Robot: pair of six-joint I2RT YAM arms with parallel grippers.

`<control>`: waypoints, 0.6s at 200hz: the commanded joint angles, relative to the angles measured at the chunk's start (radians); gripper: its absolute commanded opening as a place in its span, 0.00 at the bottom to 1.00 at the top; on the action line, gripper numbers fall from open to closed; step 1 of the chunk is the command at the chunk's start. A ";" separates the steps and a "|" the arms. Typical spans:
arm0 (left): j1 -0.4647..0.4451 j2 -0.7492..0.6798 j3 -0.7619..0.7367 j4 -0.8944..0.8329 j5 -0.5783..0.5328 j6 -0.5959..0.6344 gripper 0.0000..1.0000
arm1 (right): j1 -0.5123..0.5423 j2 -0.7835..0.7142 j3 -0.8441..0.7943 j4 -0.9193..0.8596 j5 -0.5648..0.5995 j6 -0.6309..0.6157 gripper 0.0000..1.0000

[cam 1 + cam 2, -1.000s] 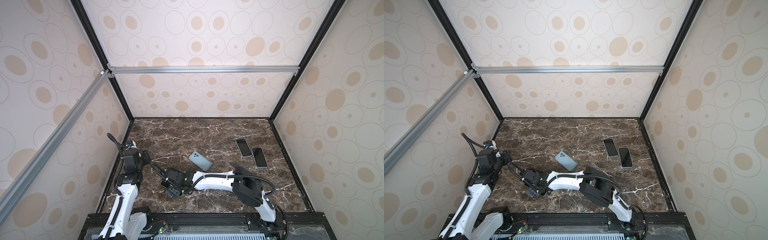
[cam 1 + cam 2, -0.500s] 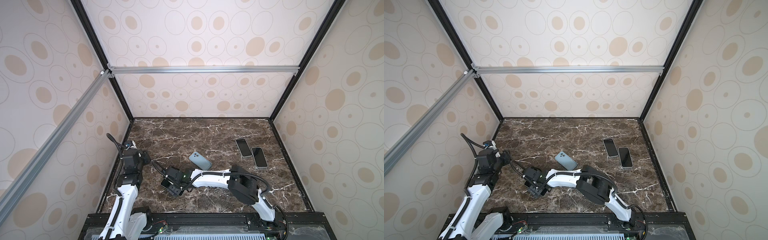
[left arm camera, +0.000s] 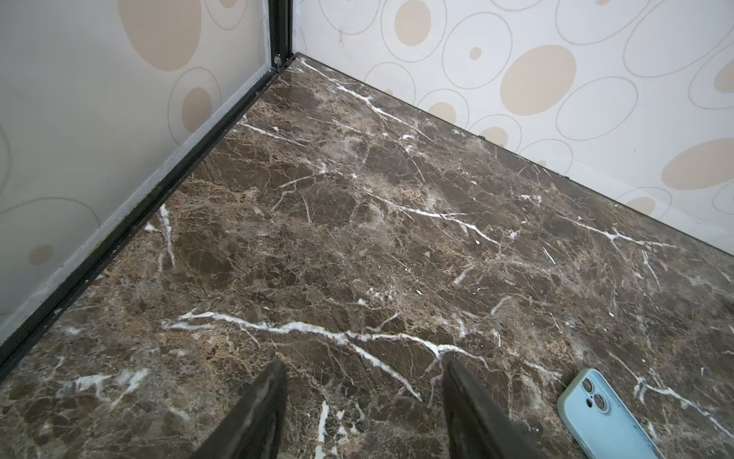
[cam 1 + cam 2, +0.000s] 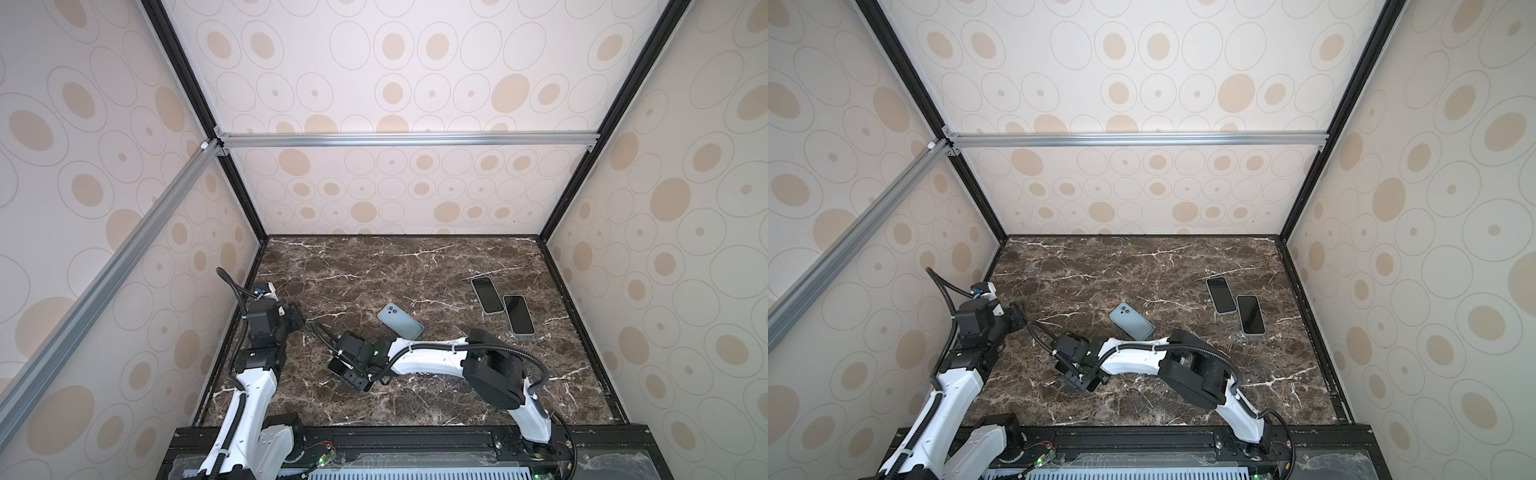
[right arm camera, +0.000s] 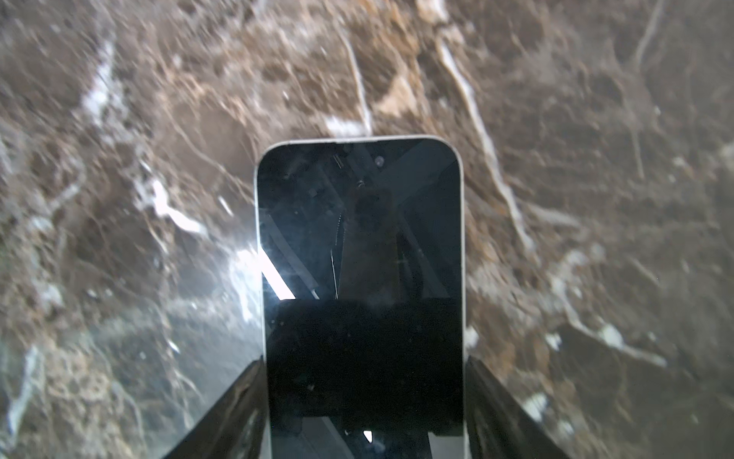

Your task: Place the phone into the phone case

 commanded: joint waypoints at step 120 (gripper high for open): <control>-0.238 0.128 0.164 -0.016 0.499 0.018 0.66 | -0.103 -0.499 -0.398 0.309 0.129 -0.150 0.50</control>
